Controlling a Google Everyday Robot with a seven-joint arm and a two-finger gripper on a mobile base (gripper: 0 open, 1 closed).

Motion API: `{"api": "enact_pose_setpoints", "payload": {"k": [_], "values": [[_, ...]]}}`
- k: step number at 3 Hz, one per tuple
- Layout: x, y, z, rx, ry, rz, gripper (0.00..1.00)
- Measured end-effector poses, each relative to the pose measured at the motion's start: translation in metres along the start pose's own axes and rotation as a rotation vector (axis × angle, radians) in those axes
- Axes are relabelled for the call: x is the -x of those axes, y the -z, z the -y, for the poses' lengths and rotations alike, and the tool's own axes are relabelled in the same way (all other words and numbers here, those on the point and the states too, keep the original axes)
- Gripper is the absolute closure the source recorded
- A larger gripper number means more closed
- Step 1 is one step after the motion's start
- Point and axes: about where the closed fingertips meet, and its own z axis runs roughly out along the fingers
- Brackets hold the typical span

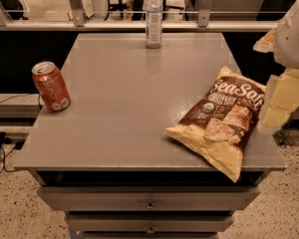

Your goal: Move brown chip bag near blue plastic bottle

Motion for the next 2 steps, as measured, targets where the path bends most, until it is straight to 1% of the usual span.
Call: {"api": "enact_pose_setpoints", "payload": {"k": [1, 2], "values": [[0.000, 0.000, 0.000, 0.000, 0.000, 0.000, 0.00], [0.002, -0.014, 0.004, 0.023, -0.036, 0.040, 0.00]]}}
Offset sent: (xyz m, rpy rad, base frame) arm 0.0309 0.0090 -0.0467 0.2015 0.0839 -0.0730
